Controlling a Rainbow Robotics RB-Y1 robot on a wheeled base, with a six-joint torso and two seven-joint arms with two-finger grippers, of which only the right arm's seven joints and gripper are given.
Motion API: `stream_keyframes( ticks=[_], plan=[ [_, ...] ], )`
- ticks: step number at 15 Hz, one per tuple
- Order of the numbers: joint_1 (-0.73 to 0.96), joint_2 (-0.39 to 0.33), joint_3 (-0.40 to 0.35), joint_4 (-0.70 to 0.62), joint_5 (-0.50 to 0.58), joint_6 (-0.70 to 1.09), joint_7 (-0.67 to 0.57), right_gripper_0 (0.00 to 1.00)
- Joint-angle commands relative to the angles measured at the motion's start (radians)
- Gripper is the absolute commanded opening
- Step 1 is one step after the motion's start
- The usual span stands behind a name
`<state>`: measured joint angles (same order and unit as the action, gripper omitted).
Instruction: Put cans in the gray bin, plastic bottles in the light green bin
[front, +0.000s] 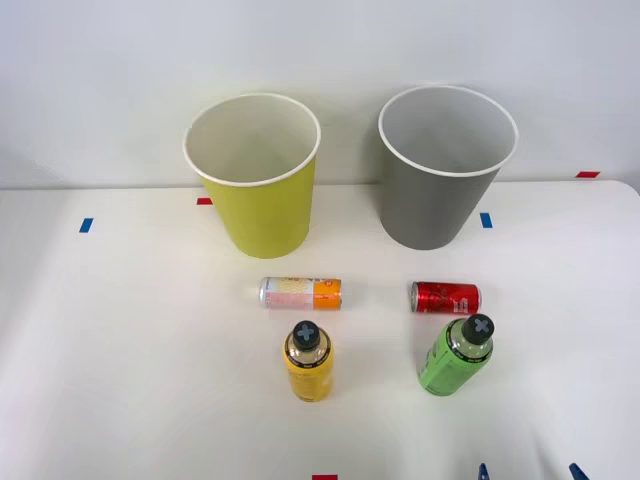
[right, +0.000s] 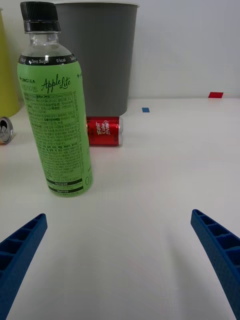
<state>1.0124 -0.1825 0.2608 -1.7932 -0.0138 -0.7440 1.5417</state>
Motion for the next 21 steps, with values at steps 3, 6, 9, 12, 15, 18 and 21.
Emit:
stream_keyframes(
  ticks=[3, 6, 9, 12, 15, 18, 21],
  plan=[
    [0.0, 0.0, 0.0, 0.0, 0.0, 0.0, 0.0, 1.0],
    [0.0, 0.0, 0.0, 0.0, 0.0, 0.0, 0.0, 1.0],
    [0.0, 0.0, 0.0, 0.0, 0.0, 0.0, 0.0, 1.0],
    [0.0, 0.0, 0.0, 0.0, 0.0, 0.0, 0.0, 1.0],
    [0.0, 0.0, 0.0, 0.0, 0.0, 0.0, 0.0, 1.0],
    [0.0, 0.0, 0.0, 0.0, 0.0, 0.0, 0.0, 1.0],
    [0.0, 0.0, 0.0, 0.0, 0.0, 0.0, 0.0, 1.0]
  ],
)
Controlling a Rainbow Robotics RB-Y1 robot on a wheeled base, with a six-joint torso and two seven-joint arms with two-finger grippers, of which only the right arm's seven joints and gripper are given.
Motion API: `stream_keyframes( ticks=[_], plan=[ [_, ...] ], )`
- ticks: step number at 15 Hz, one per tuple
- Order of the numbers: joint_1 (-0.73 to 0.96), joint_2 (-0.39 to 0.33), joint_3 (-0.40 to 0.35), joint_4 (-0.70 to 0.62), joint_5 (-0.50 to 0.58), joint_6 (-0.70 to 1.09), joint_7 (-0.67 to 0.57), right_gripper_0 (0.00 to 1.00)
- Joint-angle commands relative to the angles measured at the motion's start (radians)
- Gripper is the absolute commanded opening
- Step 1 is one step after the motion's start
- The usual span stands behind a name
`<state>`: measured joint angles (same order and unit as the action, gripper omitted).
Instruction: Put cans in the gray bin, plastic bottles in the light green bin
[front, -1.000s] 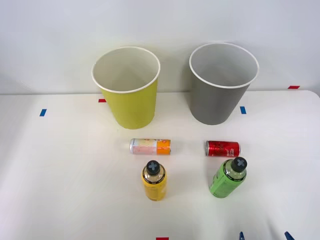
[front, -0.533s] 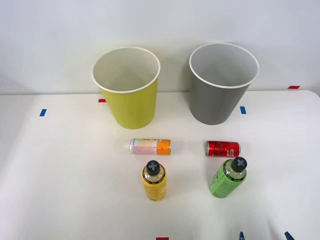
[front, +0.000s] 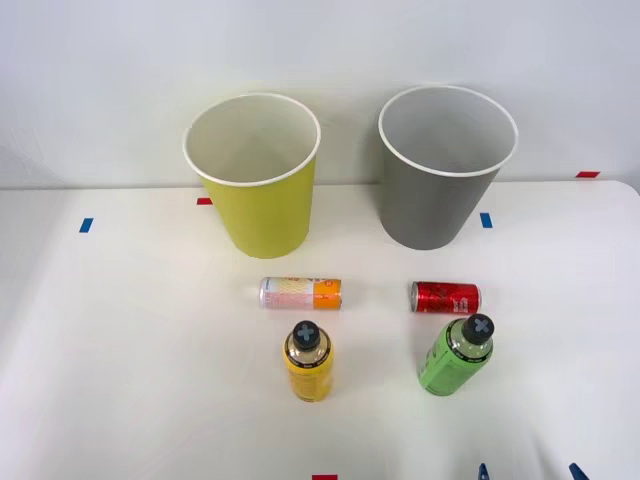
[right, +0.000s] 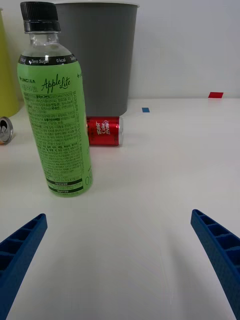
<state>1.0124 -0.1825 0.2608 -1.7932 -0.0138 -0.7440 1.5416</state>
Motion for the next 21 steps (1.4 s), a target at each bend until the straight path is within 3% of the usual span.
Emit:
stream_keyframes(
  ticks=[1, 21],
  plan=[
    [0.0, 0.0, 0.0, 0.0, 0.0, 0.0, 0.0, 1.0],
    [-0.041, 0.014, 0.026, 0.044, -0.012, -0.031, -0.006, 1.0]
  ],
)
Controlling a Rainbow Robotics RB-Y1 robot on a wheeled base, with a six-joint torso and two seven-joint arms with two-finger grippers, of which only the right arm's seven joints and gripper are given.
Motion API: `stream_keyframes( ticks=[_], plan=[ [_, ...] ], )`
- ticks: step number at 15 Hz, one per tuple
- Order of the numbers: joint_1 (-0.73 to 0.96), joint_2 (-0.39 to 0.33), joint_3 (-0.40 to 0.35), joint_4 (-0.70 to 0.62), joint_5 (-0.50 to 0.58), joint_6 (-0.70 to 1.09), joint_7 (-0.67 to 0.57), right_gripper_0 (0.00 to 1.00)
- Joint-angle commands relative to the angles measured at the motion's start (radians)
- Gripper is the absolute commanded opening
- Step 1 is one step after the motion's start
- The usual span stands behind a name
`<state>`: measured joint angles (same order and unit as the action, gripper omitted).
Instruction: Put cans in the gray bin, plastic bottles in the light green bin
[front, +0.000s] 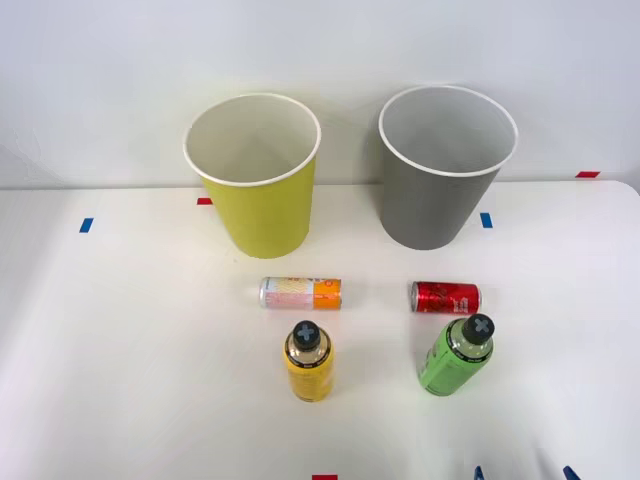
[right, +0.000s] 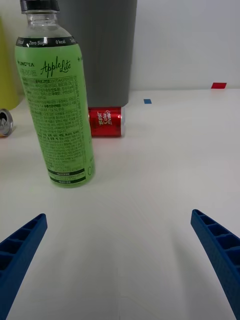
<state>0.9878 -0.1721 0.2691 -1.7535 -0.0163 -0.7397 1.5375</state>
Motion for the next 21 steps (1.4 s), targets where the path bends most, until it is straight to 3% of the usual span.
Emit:
stream_keyframes(
  ticks=[1, 7, 11, 14, 21],
  plan=[
    [-0.029, 0.003, 0.022, -0.003, -0.011, -0.041, -0.002, 1.0],
    [-0.115, -0.066, 0.036, -0.006, -0.024, -0.04, 0.004, 1.0],
    [-0.173, -0.132, 0.099, -0.007, -0.06, -0.05, 0.013, 1.0],
    [-0.21, -0.152, 0.134, -0.006, -0.123, -0.067, 0.041, 1.0],
    [-0.31, -0.173, 0.137, -0.004, -0.134, -0.035, 0.07, 1.0]
  ],
)
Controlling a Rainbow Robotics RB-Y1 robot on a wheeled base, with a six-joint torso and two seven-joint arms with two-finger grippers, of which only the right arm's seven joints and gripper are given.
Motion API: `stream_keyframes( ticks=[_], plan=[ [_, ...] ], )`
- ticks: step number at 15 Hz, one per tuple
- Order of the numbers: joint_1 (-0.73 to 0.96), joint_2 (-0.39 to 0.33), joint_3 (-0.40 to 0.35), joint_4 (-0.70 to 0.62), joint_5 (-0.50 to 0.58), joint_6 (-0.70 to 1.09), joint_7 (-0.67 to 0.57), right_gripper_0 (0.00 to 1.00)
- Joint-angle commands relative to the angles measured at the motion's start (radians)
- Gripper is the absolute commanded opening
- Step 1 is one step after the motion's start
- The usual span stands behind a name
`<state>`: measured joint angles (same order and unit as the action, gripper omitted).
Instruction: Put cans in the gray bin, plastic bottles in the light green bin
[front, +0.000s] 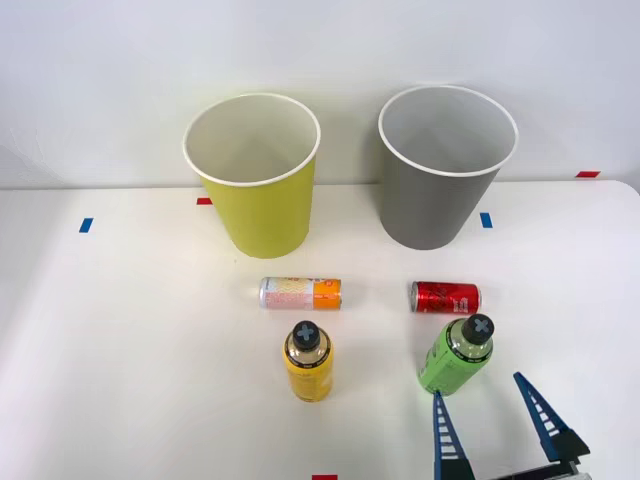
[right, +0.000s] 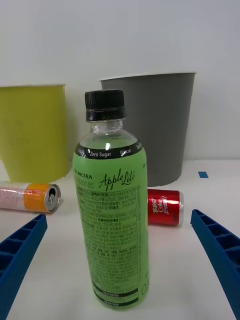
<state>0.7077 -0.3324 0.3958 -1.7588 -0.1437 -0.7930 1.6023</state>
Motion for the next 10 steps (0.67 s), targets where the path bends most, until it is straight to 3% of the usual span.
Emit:
stream_keyframes(
  ticks=[1, 10],
  plan=[
    [-0.037, -0.014, 0.017, 0.001, -0.011, 0.02, 0.008, 1.0],
    [-0.128, 0.018, 0.021, 0.001, -0.034, 0.13, 0.065, 1.0]
  ],
)
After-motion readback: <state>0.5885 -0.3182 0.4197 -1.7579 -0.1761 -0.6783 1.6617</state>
